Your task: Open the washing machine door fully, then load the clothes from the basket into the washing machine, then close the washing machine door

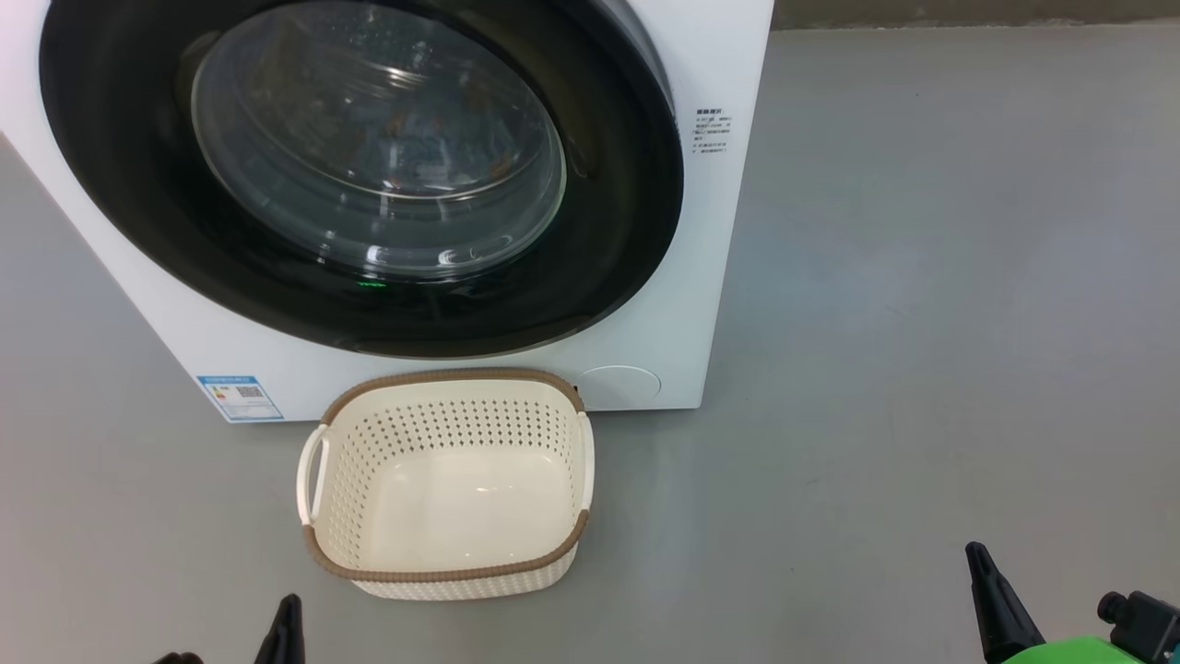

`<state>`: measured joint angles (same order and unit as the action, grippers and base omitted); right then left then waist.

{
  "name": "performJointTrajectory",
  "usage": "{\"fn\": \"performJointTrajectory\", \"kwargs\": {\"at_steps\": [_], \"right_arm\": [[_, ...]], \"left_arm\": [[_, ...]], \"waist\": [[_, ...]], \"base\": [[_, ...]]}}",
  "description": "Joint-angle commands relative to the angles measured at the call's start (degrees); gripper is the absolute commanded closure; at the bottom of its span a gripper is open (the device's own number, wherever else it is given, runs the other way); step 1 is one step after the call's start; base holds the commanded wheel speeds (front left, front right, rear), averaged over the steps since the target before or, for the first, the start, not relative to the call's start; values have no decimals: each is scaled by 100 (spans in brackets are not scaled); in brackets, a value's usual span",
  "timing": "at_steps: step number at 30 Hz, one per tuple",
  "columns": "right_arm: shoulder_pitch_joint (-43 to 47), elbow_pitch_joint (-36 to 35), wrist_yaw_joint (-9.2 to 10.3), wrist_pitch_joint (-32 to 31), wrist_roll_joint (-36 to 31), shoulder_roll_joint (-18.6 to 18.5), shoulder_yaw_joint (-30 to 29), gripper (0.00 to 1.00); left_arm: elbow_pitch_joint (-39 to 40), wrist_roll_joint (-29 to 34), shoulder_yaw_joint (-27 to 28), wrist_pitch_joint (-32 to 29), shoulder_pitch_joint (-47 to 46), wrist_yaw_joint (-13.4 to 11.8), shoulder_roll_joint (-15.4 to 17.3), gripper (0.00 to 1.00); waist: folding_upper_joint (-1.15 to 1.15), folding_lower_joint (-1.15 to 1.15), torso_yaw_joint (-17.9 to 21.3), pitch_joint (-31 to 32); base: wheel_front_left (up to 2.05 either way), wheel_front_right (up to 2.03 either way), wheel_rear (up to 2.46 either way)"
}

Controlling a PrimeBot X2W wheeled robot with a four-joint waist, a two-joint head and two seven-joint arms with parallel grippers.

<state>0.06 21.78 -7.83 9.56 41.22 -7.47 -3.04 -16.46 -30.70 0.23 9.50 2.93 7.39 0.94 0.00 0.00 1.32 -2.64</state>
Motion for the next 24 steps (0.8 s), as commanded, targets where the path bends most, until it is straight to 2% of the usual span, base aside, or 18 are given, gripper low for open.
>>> {"fn": "performJointTrajectory", "kwargs": {"at_steps": [1, 24], "right_arm": [[-187, -165, 9, -41, 145, -48, -38, 100], [-300, -323, 15, -447, 1425, 83, -120, 100]], "left_arm": [[139, -150, 85, -30, -263, 3, 89, 100], [166, -1708, 218, -430, -431, 5, 122, 100]], "waist": [[0, 0, -2, 3], [0, 0, -36, 66]], "base": [[0, 0, 0], [0, 0, 0]]}}
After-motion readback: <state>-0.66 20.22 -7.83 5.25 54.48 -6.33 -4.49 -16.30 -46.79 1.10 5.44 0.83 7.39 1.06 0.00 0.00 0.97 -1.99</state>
